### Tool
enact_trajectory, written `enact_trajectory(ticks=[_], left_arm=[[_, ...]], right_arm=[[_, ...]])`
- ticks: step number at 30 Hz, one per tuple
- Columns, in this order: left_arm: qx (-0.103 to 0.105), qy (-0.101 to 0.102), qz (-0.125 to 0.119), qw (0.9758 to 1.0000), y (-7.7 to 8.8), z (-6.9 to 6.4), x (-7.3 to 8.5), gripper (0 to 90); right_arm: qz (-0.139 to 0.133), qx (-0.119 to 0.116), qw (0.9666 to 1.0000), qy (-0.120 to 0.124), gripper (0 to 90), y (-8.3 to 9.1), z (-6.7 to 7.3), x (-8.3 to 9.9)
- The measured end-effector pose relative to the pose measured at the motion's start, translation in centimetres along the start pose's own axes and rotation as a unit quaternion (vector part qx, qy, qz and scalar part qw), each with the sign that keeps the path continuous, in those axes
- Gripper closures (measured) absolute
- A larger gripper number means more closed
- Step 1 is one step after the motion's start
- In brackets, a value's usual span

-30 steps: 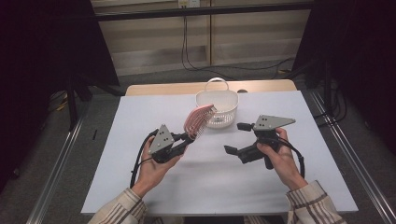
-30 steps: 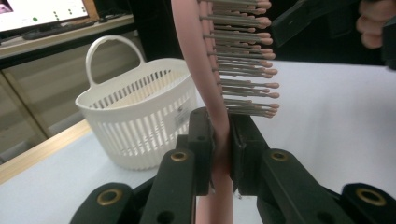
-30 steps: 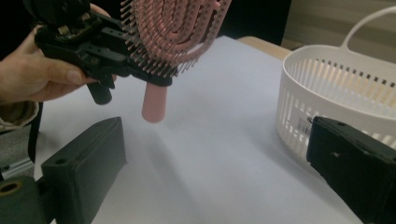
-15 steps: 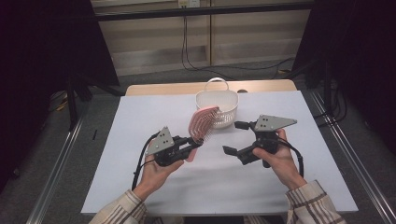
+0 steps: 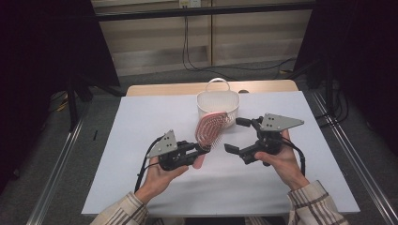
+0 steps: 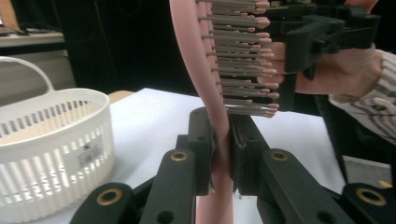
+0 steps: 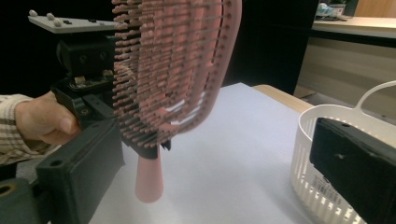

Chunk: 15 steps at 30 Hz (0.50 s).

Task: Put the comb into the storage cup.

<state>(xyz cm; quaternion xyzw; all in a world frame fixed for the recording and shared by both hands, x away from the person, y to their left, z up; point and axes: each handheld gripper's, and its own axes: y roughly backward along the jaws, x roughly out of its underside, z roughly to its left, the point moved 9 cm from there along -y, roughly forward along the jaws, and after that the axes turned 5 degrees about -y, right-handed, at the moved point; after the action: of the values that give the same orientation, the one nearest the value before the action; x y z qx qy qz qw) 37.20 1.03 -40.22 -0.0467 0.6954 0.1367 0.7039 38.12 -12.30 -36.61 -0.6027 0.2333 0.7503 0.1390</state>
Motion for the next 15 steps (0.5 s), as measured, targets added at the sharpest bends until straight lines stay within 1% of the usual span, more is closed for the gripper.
enact_trajectory(ticks=[3,4,6,8,10,13,15], left_arm=[[0.008,0.002,0.0,1.0,-0.2,-0.3,0.1,80.8],[0.009,-0.001,0.002,1.0,-0.3,-0.5,0.1,80.8],[0.017,0.0,0.001,0.9999,-0.4,-0.7,0.1,80.8],[0.023,-0.001,0.003,0.9997,-0.5,-0.9,0.2,80.8],[0.027,-0.003,0.008,0.9996,-0.7,-1.1,0.4,80.8],[0.035,0.0,0.011,0.9993,-1.0,-1.2,0.8,80.8],[0.042,-0.002,0.012,0.999,-1.1,-1.5,0.9,80.8]], right_arm=[[-0.005,-0.012,0.9999,0.0,3.0,0.0,0.4,-0.4],[-0.008,-0.016,0.9998,0.0,3.0,0.0,0.5,-0.6],[-0.017,-0.024,0.9996,-0.004,2.6,-0.1,0.8,-1.0],[-0.021,-0.026,0.9994,-0.008,2.0,-0.1,0.9,-1.2],[-0.018,-0.029,0.9993,-0.014,2.2,-0.3,1.0,-1.2],[-0.018,-0.032,0.9993,-0.01,2.1,-0.5,1.1,-1.1],[-0.019,-0.034,0.9992,-0.011,2.8,-0.7,1.1,-1.1]])
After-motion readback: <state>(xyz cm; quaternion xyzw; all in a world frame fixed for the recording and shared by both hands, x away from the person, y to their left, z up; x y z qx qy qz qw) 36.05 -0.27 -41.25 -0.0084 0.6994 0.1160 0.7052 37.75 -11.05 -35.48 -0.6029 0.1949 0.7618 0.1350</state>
